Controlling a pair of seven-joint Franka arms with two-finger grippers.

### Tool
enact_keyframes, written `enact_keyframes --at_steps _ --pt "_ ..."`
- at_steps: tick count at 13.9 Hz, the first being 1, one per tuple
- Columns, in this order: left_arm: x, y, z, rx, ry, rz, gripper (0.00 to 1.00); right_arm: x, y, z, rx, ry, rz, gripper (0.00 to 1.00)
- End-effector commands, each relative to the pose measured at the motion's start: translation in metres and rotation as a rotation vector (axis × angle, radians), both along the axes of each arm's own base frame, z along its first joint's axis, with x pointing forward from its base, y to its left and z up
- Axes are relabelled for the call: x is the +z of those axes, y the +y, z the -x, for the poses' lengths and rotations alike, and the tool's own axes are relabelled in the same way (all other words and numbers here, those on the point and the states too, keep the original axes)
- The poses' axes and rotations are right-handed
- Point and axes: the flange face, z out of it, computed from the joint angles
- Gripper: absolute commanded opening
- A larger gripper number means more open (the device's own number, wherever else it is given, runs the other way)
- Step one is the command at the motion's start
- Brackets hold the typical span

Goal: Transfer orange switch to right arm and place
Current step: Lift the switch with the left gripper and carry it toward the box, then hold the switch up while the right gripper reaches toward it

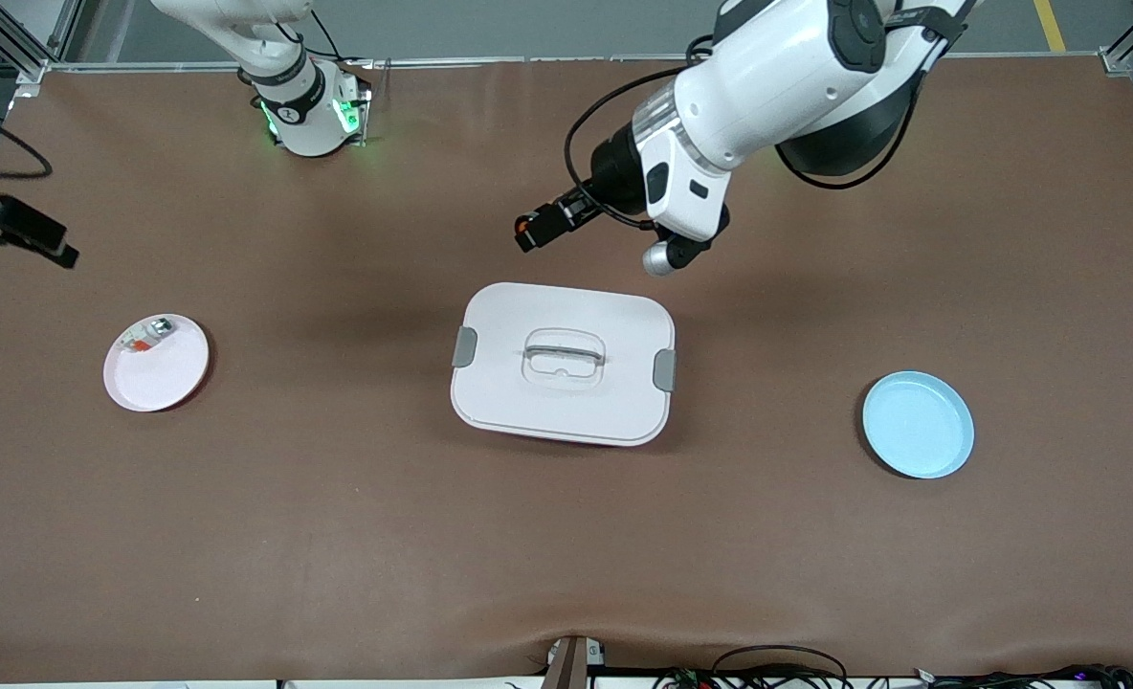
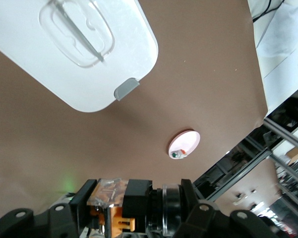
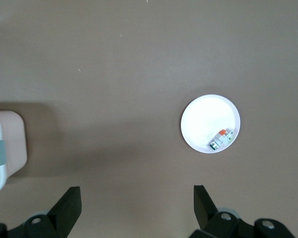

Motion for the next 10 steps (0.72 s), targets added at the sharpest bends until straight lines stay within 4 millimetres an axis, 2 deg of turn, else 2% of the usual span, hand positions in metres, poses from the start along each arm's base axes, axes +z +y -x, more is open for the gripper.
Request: enact_keyframes --at_steps 1,5,7,10 --pt "-0.002 -0.013 -0.001 0.128 0.094 0.042 0.29 -0.008 0.000 -0.004 0.046 0.051 -0.021 1.00" --pt "-0.018 -0.049 0.008 0.236 0.153 0.113 0.29 -0.002 0.031 0.006 0.049 0.009 -0.235 1.00" --pt "-0.030 -0.064 0.013 0.355 0.262 0.146 0.28 -0.005 0.048 0.015 0.046 0.008 -0.368 1.00" --pt "-0.034 -0.074 0.019 0.425 0.325 0.151 0.28 -0.015 0.078 0.036 0.037 -0.026 -0.507 1.00"
